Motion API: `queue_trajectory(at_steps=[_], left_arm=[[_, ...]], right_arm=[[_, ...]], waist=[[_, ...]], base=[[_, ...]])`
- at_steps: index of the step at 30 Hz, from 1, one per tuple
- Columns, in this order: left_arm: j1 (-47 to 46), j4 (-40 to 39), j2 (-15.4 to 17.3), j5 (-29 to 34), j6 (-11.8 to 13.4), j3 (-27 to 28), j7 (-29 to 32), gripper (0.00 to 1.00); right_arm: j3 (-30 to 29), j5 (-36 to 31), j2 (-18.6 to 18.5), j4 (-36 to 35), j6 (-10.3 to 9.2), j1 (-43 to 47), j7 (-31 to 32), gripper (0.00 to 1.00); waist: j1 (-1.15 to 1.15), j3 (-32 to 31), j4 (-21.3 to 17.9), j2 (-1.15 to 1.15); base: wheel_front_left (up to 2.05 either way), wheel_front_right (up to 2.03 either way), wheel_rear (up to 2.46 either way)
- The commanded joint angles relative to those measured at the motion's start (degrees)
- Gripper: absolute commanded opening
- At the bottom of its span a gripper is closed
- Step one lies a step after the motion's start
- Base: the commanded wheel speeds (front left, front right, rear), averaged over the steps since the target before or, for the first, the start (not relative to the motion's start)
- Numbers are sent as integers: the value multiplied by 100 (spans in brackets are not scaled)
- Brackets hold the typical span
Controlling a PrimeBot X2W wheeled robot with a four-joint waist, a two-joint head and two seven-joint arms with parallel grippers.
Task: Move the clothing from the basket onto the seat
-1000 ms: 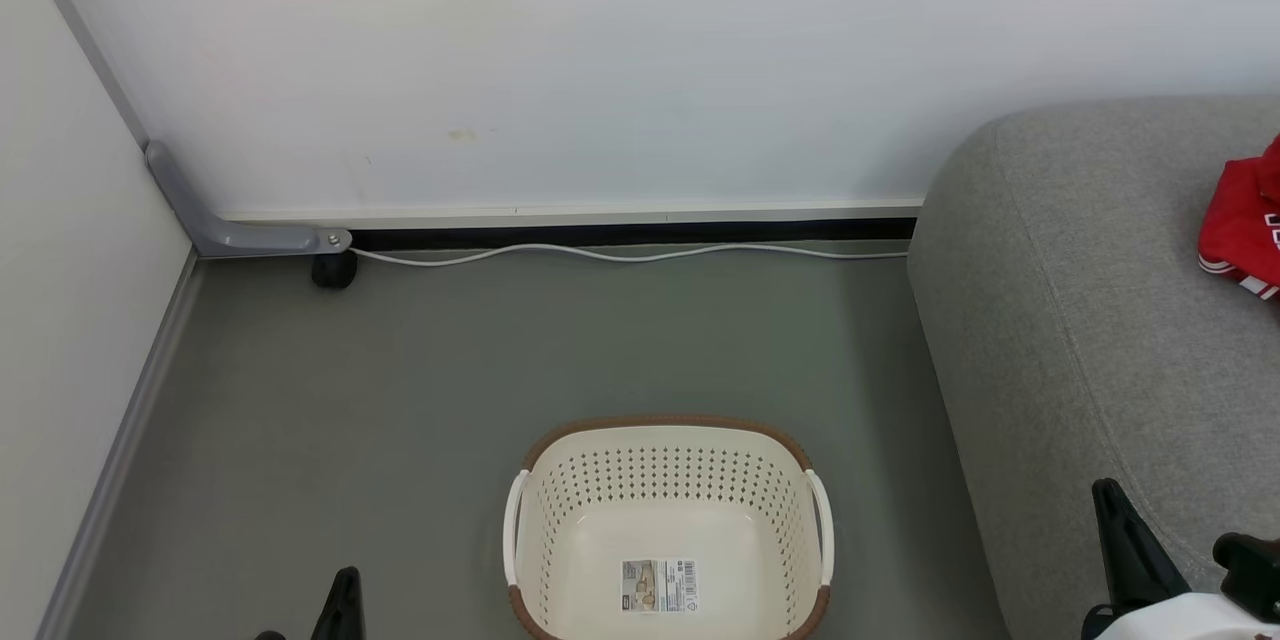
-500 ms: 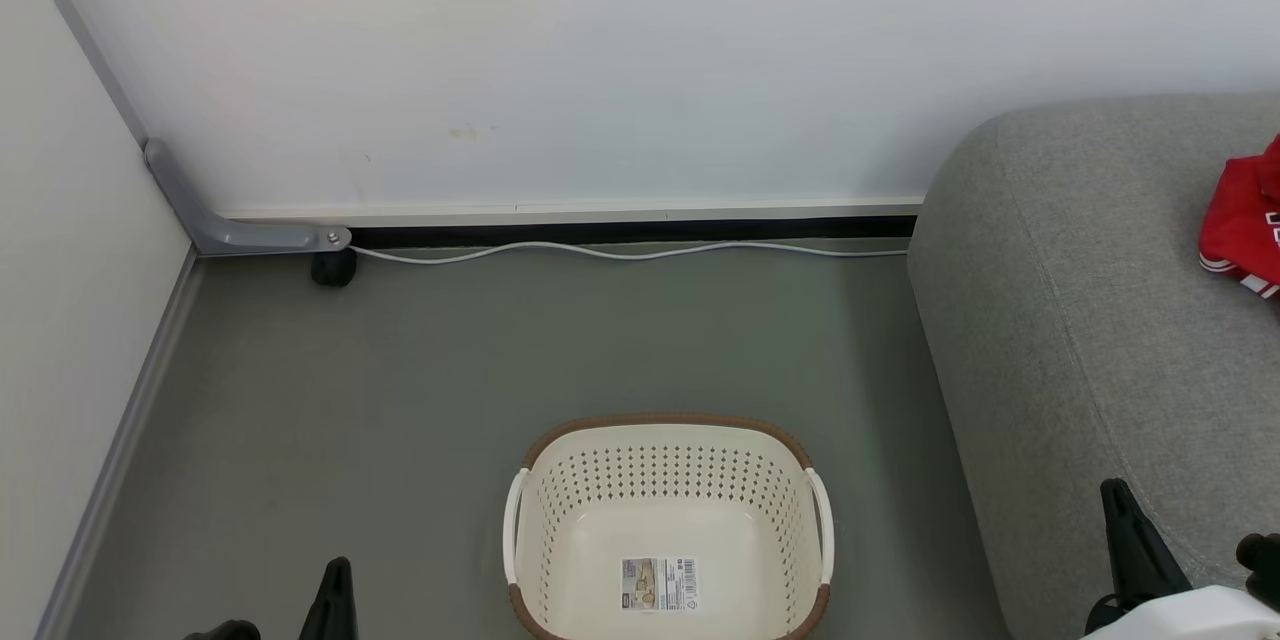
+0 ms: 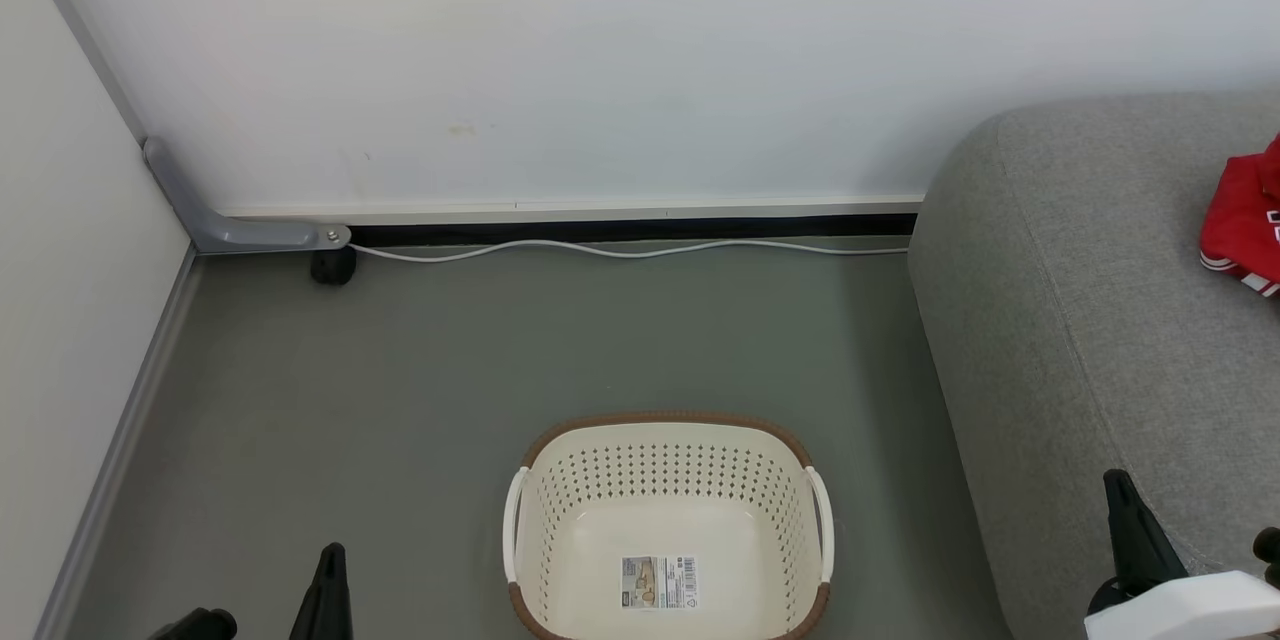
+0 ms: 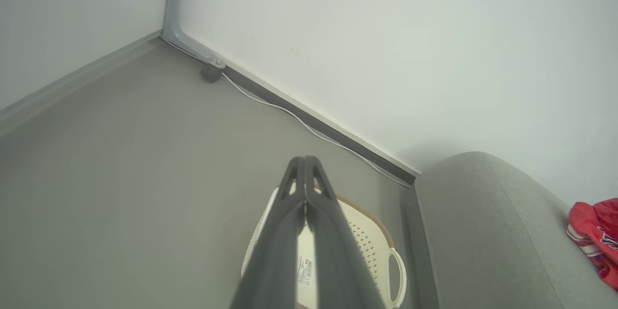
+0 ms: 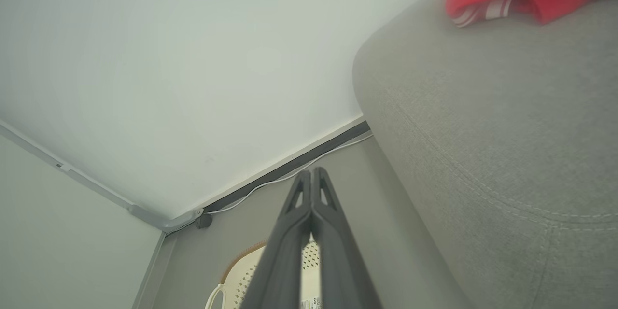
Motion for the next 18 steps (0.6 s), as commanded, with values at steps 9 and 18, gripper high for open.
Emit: queue_trajectory(at_steps=[9, 18], left_arm=[[-378, -166, 67, -670, -117, 171, 145, 0], [-483, -174, 72, -1249, -192, 239, 297, 0]], right_arm=[[-91, 628, -9, -205, 3, -280, 179, 0], [-160, 1162, 56, -247, 4, -318, 331, 0]], waist=[[-1, 10, 0, 0], [-1, 20, 0, 0]], base=[[0, 0, 0], [0, 0, 0]])
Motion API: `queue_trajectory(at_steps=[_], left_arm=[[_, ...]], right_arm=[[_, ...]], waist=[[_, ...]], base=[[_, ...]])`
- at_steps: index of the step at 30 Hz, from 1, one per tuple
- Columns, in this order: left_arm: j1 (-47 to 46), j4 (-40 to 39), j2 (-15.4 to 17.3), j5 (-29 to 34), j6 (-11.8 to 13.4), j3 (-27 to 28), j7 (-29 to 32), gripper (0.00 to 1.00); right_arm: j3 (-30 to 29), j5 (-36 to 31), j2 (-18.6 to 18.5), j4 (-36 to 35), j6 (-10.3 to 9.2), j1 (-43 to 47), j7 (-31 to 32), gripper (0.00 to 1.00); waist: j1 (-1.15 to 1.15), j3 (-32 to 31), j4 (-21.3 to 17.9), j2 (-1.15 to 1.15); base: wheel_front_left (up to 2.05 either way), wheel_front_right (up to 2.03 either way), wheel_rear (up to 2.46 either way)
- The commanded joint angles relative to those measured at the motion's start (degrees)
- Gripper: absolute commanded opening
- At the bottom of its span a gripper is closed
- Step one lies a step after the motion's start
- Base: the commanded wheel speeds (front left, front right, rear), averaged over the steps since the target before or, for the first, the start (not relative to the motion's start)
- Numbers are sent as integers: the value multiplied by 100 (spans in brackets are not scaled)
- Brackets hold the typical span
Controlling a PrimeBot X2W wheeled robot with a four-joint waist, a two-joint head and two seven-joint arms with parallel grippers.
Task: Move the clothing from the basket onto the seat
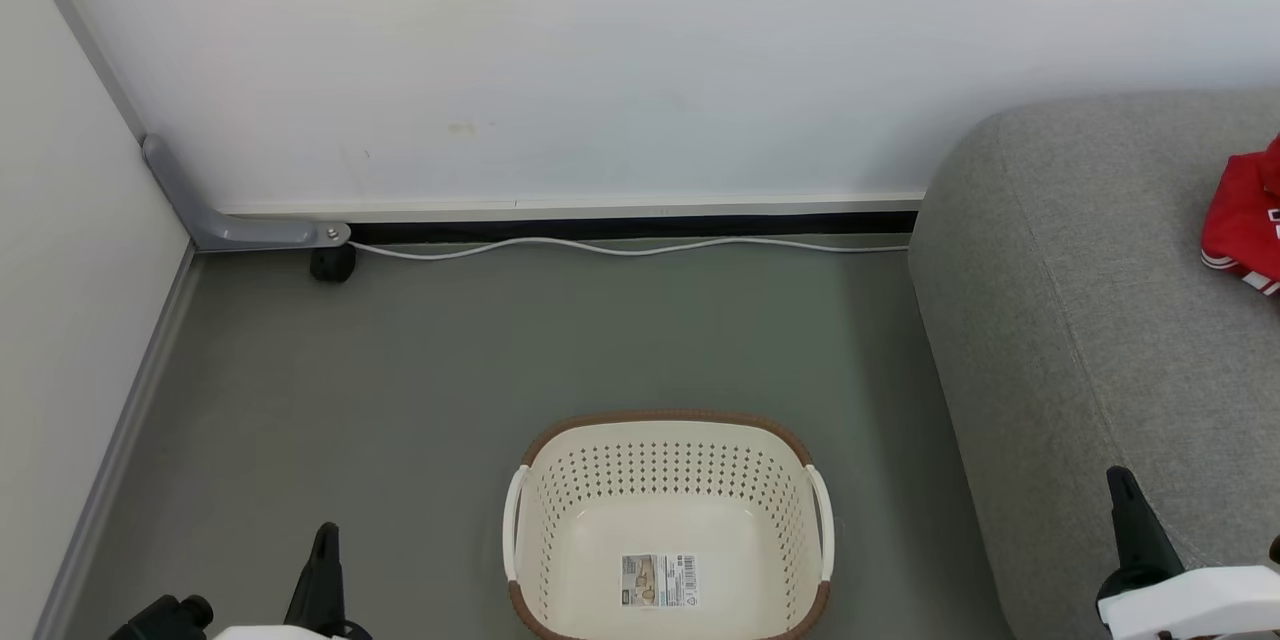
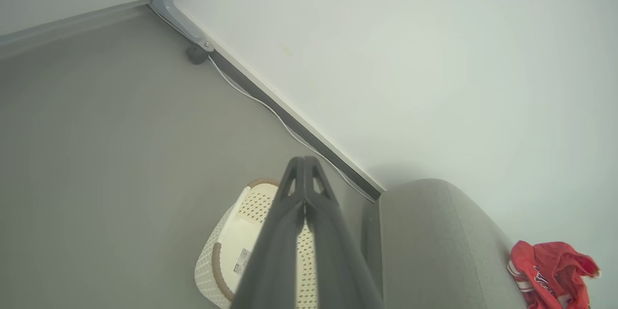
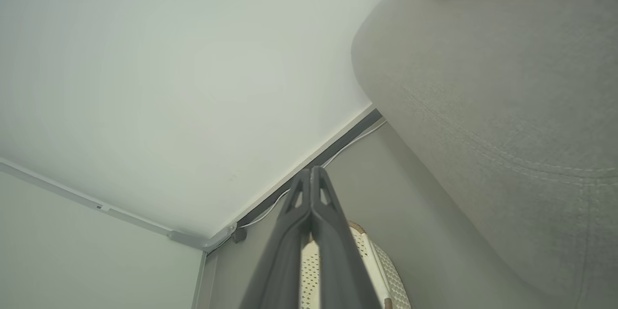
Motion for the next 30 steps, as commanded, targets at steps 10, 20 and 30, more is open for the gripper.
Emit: queue_trajectory(at_steps=[10, 20, 30], left_arm=[[-427, -176, 73, -753, -165, 201, 189, 0], [-543, -184, 79, -1397, -250, 276, 357, 0], [-671, -193, 84, -2107, -343, 360, 543, 0]], right_arm=[[-68, 693, 5, -231, 4, -309, 212, 0], [-145, 1287, 77, -278, 5, -352, 381, 0], [-229, 1944, 156, -330, 6, -399, 567, 0]], waist=[[0, 11, 0, 0], [0, 23, 0, 0], [0, 35, 0, 0]], base=[[0, 0, 0], [0, 0, 0], [0, 0, 0]])
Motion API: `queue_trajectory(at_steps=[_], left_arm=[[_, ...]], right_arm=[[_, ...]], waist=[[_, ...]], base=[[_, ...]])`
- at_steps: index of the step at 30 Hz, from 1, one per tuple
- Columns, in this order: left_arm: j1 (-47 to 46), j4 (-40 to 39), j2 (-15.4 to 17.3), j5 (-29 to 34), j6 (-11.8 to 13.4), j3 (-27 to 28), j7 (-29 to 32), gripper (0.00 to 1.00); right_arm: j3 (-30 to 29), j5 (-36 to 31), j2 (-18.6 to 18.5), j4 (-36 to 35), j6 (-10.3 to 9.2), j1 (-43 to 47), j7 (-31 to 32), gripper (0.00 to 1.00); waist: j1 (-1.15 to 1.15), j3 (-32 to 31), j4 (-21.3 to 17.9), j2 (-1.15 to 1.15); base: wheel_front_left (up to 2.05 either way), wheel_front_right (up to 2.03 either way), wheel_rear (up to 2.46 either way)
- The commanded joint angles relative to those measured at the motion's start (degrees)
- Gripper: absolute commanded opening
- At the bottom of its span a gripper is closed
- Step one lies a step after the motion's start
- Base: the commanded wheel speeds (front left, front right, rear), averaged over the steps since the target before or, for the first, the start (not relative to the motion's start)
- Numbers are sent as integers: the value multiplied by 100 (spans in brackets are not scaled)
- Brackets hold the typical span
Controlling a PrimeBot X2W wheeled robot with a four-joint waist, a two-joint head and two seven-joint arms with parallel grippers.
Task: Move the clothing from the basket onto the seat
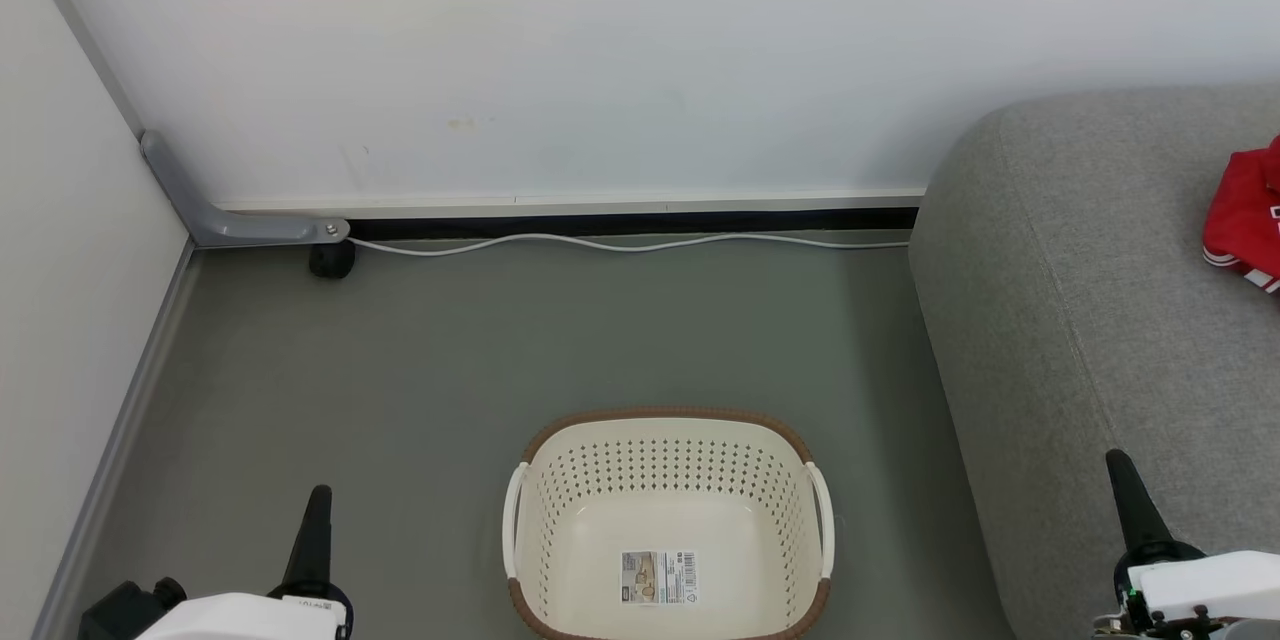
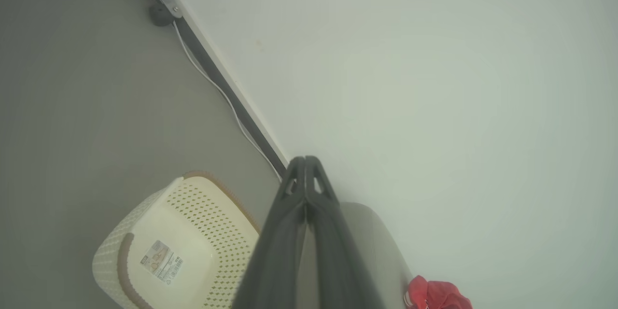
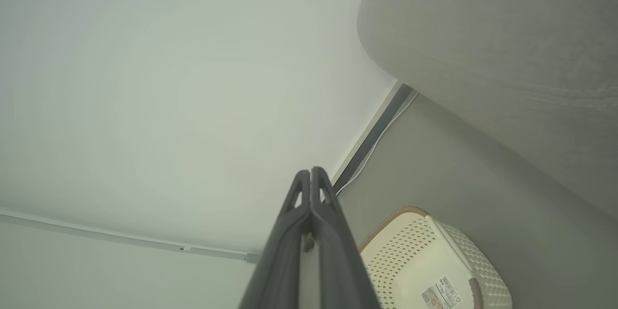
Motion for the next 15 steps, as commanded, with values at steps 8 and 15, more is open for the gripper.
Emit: queue_trajectory(at_steps=[8, 15], left_arm=[[-429, -176, 85, -620, -121, 227, 178, 0], [-511, -182, 89, -1072, -180, 280, 296, 0]], right_arm=[[-9, 597, 6, -223, 7, -313, 177, 0], [-63, 1014, 57, -256, 8, -343, 295, 0]], waist=[[0, 9, 0, 0], [0, 17, 0, 0]], base=[[0, 0, 0], [0, 0, 0]])
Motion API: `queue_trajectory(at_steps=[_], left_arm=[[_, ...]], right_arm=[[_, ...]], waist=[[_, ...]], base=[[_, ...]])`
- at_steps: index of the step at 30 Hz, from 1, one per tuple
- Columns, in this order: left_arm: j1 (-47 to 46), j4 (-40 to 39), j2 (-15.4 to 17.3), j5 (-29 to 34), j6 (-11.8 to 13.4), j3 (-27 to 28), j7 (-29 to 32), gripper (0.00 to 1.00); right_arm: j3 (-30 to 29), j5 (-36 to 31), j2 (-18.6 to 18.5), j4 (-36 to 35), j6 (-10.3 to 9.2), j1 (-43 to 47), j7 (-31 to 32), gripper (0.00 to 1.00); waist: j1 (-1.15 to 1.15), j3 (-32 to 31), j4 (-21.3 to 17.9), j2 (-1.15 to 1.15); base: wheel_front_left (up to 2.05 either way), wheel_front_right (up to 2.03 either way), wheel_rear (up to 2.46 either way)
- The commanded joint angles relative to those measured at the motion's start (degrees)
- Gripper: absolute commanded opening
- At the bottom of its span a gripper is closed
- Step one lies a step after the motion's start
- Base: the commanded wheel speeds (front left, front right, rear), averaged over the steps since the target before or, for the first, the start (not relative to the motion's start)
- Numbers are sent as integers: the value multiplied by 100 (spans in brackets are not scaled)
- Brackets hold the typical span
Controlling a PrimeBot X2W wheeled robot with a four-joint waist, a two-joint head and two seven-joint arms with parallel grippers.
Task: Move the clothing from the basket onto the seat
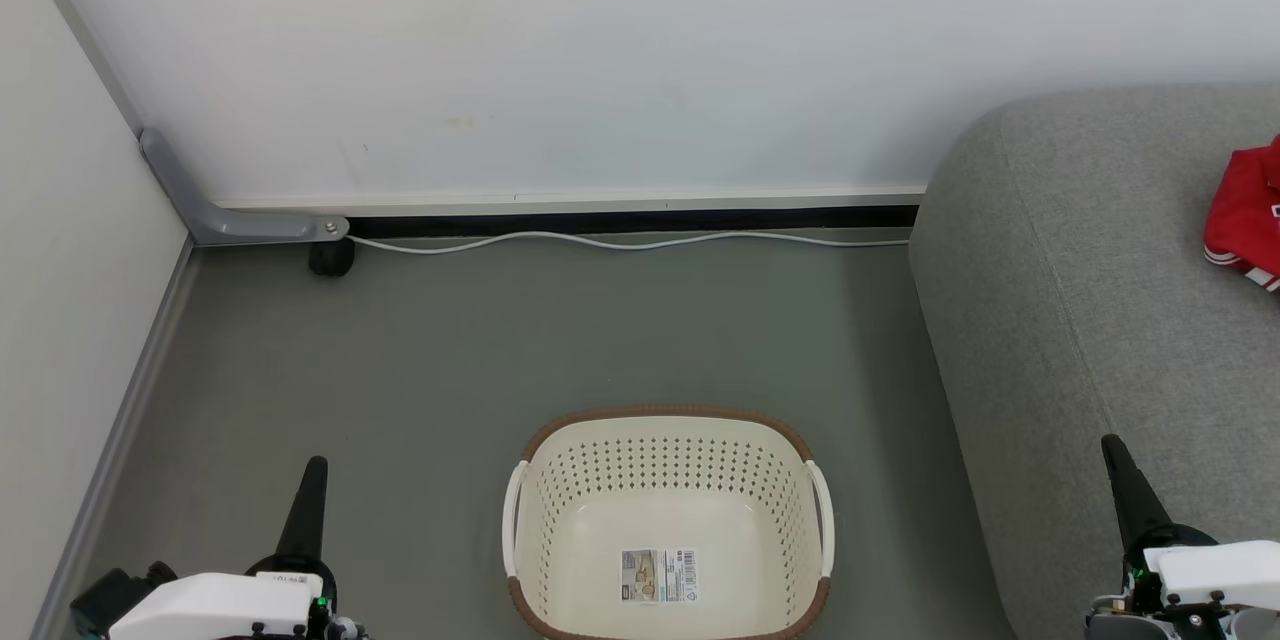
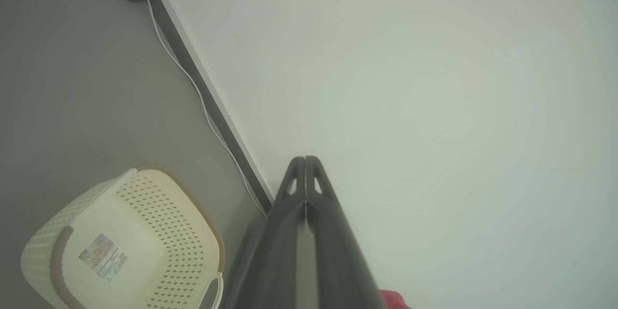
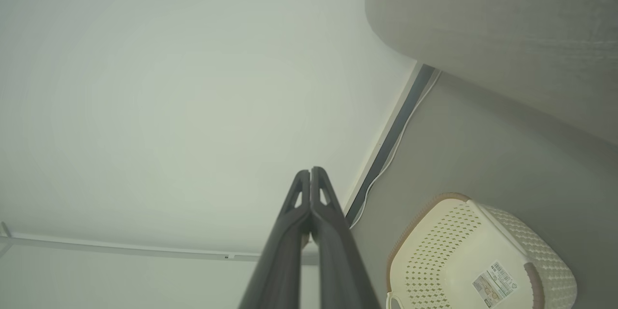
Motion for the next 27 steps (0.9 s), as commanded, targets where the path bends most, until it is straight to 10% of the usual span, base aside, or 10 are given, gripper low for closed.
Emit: queue_trajectory(at_steps=[1, 27], left_arm=[[-319, -160, 88, -194, -76, 196, 55, 0], [-549, -177, 98, -1471, -243, 346, 388, 0]], right_arm=[[48, 187, -42, -210, 8, -238, 66, 0], [-102, 1368, 101, -303, 9, -323, 399, 0]], waist=[[0, 2, 0, 0], [0, 24, 0, 0]], base=[[0, 0, 0], [0, 0, 0]])
